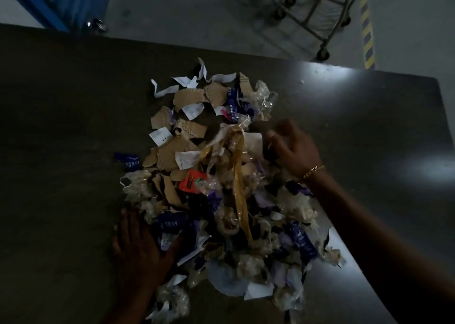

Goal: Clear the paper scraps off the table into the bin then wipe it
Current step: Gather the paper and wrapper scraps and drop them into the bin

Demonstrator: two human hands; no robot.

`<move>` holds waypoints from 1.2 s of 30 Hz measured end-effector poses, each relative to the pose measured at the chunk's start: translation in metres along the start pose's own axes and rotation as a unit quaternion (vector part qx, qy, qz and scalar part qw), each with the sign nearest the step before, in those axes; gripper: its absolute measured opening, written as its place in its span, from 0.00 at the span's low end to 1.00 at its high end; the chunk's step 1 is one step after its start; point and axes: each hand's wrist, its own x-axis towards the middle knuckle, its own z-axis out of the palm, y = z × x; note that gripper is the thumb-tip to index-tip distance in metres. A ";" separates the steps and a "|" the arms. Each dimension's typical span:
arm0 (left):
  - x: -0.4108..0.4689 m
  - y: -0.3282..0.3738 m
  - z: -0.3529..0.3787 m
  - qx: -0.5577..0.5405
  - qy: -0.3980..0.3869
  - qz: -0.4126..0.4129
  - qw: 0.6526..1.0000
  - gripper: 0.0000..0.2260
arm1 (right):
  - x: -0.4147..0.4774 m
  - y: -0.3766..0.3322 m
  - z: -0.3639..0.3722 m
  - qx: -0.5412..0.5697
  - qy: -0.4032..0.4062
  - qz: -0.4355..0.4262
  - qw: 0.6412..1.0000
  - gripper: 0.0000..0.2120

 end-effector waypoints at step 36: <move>0.003 -0.011 0.009 -0.012 0.063 0.044 0.997 0.42 | 0.179 -0.114 0.059 -0.036 -0.114 -0.046 0.992 0.52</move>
